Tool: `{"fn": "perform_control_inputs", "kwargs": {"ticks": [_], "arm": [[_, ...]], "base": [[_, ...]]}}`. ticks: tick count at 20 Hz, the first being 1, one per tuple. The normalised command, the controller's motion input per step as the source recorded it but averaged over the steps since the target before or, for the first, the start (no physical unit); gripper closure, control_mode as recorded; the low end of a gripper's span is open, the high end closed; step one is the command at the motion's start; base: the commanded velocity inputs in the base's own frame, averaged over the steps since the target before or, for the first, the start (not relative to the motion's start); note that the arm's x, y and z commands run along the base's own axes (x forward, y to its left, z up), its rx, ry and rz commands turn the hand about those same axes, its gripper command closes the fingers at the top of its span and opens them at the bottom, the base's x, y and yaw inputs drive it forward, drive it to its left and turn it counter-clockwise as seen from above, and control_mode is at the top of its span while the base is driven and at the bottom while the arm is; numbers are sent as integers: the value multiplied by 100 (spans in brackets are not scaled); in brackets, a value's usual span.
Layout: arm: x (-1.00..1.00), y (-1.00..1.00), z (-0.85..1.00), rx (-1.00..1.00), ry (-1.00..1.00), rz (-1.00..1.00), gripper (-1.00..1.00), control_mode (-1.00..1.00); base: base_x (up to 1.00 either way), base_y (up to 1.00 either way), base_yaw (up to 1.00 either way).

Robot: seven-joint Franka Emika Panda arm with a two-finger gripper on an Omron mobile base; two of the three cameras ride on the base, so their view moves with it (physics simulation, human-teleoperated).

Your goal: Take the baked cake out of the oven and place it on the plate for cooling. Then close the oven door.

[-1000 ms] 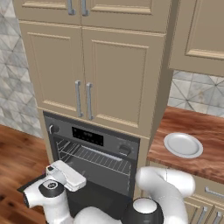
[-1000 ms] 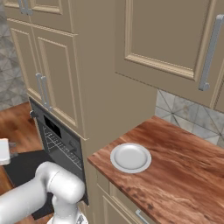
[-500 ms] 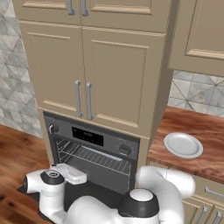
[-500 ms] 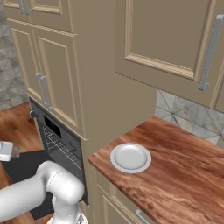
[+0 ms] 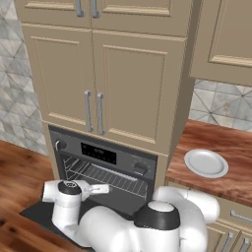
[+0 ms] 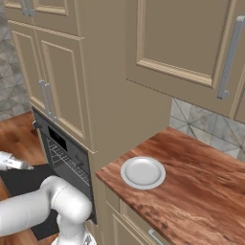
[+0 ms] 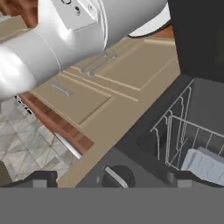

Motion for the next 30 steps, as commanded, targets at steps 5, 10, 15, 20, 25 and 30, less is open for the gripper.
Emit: {"fn": "perform_control_inputs", "kwargs": {"ticks": [5,10,15,20,25,30], "arm": [[-28,-55,0,-17,24,0,-100,-100],[-39,-11,0,-14,13,0,-100,-100],[-15,-4,1,-1,4,6,-100,-100],[19,-17,0,4,1,0,-100,-100],[25,-4,0,5,3,5,-100,-100],[1,16,0,-3,0,10,-100,-100]], "base": [[0,0,0],[0,0,0],[0,0,0],[0,0,0],[0,0,0],[0,0,0]]}}
